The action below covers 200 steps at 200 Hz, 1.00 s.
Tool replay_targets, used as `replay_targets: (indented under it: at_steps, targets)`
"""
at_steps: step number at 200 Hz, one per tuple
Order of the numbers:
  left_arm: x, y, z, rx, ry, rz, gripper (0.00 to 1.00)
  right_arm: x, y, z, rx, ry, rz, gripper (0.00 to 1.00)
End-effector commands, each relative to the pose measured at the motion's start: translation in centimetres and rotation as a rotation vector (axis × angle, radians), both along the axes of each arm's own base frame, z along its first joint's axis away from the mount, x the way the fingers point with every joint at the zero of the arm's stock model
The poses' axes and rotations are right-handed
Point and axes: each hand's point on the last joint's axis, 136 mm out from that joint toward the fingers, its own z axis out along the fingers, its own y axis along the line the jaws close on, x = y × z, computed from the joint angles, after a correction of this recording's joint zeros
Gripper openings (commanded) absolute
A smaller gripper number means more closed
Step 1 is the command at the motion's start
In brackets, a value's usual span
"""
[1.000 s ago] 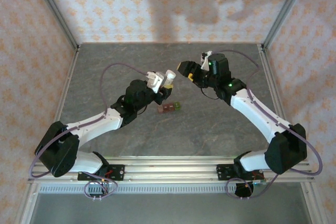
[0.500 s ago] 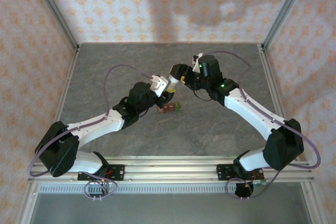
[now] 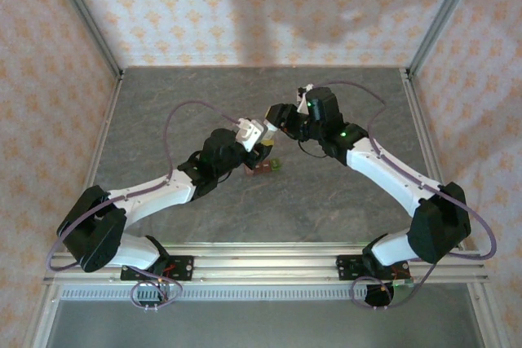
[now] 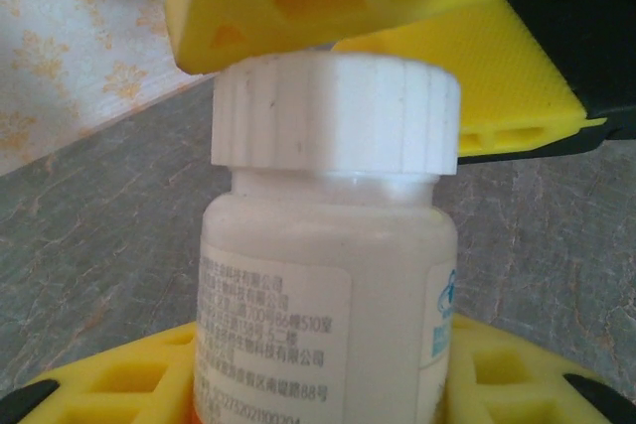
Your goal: Sort the pills into containers
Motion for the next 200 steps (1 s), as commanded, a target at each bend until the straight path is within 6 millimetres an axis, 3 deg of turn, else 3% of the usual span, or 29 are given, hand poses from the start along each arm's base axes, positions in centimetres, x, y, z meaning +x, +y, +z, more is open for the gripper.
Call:
replay_targets:
  at_steps: [1,31,64,128,149,200]
  targets:
    - [0.8,-0.5,2.0,-0.041,-0.048,0.014,0.00,-0.4,0.9,0.4,0.038,-0.019,0.040,0.40]
    - [0.8,-0.6,2.4,-0.050,-0.055,0.012,0.00,-0.5,0.5,-0.3,0.006,-0.029,0.040,0.38]
    - [0.7,-0.7,2.6,-0.052,-0.056,0.005,0.00,-0.6,0.3,-0.2,-0.013,-0.043,0.043,0.56]
    - [0.6,-0.7,2.4,-0.054,-0.054,0.004,0.00,-1.0,0.2,0.0,-0.038,-0.061,0.065,0.56]
    - [0.7,-0.7,2.4,-0.056,-0.052,0.005,0.00,-1.2,0.1,-0.3,-0.045,-0.060,0.074,0.55]
    - [0.6,-0.7,2.5,-0.072,-0.046,0.004,0.00,-1.5,0.3,-0.8,-0.063,-0.080,0.110,0.35]
